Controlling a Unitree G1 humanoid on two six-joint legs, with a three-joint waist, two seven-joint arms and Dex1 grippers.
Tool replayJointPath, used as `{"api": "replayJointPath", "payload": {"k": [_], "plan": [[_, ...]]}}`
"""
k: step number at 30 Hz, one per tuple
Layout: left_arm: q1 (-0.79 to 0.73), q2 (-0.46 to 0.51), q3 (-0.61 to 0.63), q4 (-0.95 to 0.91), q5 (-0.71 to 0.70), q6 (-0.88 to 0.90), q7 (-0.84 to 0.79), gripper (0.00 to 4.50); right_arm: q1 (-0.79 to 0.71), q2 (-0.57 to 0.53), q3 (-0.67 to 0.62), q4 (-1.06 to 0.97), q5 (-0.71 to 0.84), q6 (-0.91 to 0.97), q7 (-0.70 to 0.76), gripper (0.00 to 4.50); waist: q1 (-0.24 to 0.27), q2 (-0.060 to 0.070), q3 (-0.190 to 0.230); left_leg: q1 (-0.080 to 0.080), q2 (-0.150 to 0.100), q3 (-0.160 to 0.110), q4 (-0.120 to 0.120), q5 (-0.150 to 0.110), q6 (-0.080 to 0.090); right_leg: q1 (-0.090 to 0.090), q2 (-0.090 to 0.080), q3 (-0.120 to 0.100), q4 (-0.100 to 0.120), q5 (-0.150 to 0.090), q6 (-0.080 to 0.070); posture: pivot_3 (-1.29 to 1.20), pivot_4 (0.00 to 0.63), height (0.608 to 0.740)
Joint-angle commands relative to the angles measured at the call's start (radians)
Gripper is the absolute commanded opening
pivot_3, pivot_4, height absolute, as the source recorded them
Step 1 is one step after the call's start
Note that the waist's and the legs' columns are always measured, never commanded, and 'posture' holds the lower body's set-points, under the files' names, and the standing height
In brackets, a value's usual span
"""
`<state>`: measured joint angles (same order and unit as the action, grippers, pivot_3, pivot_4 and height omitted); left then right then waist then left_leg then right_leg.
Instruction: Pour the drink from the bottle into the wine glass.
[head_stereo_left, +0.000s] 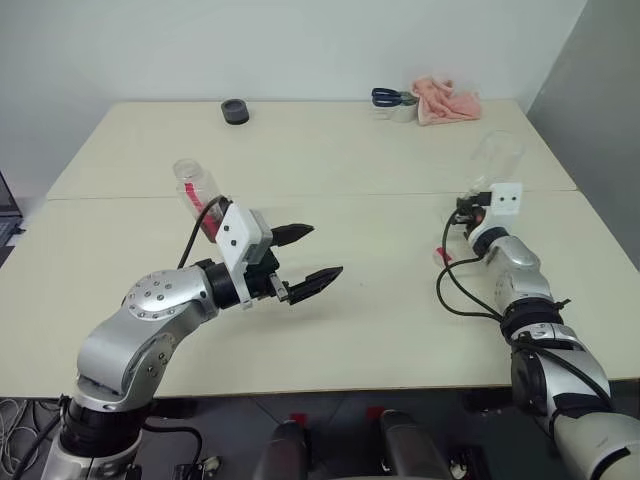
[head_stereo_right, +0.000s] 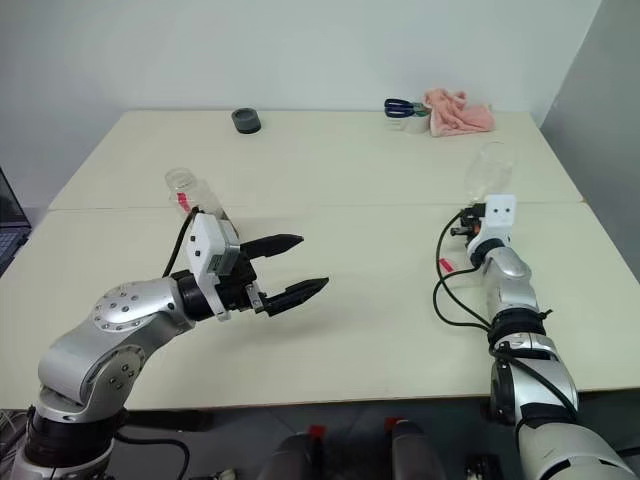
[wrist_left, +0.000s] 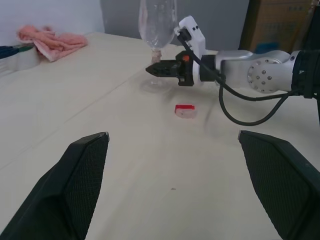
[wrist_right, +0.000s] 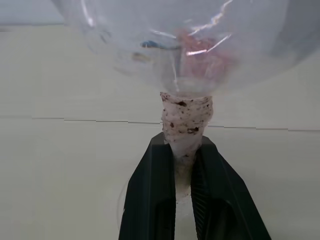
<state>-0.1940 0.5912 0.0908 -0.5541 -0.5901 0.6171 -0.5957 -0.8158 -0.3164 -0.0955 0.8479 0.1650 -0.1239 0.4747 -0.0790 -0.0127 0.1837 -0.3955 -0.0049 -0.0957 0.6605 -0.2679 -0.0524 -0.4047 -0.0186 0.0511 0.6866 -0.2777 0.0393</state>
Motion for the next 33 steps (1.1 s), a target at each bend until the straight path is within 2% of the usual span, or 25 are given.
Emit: {"api": "replayJointPath", "payload": {"k": [1,3,6,9,11,17,23,29,33], "plan": [[0.175,-0.036,0.128,-0.091,0.027,-0.043,0.089,4.50,-0.018,0.060,0.125,-0.279,0.029,0.050,0.199,0.13,-0.012,0.000,0.000,0.000,0.000,0.000,0.000,0.000,0.000,-0.001,0.000,0.000,0.001,0.000,0.000,0.00,0.150,0.740],[0.362,-0.064,0.187,-0.144,0.053,-0.081,0.097,4.50,-0.006,0.104,0.187,-0.379,0.042,0.116,0.261,0.13,-0.020,0.000,0.000,0.002,0.004,-0.001,-0.002,0.000,0.000,-0.001,0.000,0.006,0.002,0.000,0.000,0.00,0.150,0.740],[0.563,-0.142,0.256,-0.200,0.072,-0.139,0.144,4.50,0.002,0.157,0.235,-0.392,0.015,0.140,0.275,0.13,-0.001,0.000,0.000,0.004,0.011,0.000,-0.003,-0.001,0.000,-0.001,0.000,0.008,0.002,-0.001,-0.001,0.00,0.150,0.740],[0.655,-0.195,0.266,-0.253,0.081,-0.153,0.192,4.50,-0.004,0.192,0.263,-0.329,-0.023,0.103,0.270,0.13,0.033,-0.001,0.000,0.003,0.007,0.000,0.000,-0.001,0.000,0.001,0.000,0.006,0.000,-0.001,-0.001,0.00,0.150,0.740],[0.691,-0.225,0.259,-0.287,0.095,-0.161,0.227,4.50,-0.024,0.215,0.281,-0.245,-0.059,0.078,0.254,0.13,0.037,-0.001,0.000,0.003,0.001,0.002,0.000,0.000,0.000,0.002,-0.001,0.004,-0.002,0.001,0.001,0.00,0.150,0.740],[0.721,-0.253,0.251,-0.332,0.116,-0.183,0.265,4.50,-0.078,0.246,0.310,-0.001,-0.136,-0.057,0.263,0.13,0.018,-0.003,-0.001,0.003,-0.001,0.015,0.001,-0.002,0.003,0.000,-0.002,0.019,-0.006,0.005,0.008,0.00,0.150,0.740],[0.726,-0.247,0.273,-0.327,0.107,-0.197,0.268,4.50,-0.146,0.270,0.224,0.226,-0.124,-0.108,0.169,0.13,0.009,-0.003,-0.001,0.005,0.001,0.016,-0.001,-0.003,0.004,-0.001,0.002,0.017,-0.005,0.004,0.005,0.00,0.150,0.740],[0.689,-0.240,0.251,-0.320,0.095,-0.183,0.271,4.50,-0.182,0.279,0.197,0.332,-0.150,-0.128,0.089,0.13,0.000,-0.002,-0.001,0.006,0.000,0.016,-0.001,-0.003,0.004,0.000,0.001,0.018,-0.005,0.004,0.005,0.00,0.150,0.740],[0.667,-0.232,0.255,-0.304,0.092,-0.176,0.265,4.50,-0.178,0.283,0.195,0.339,-0.162,-0.147,0.093,0.13,0.001,-0.003,-0.001,0.006,0.000,0.016,0.000,-0.003,0.004,0.001,0.001,0.017,-0.005,0.004,0.005,0.00,0.150,0.740]]}}
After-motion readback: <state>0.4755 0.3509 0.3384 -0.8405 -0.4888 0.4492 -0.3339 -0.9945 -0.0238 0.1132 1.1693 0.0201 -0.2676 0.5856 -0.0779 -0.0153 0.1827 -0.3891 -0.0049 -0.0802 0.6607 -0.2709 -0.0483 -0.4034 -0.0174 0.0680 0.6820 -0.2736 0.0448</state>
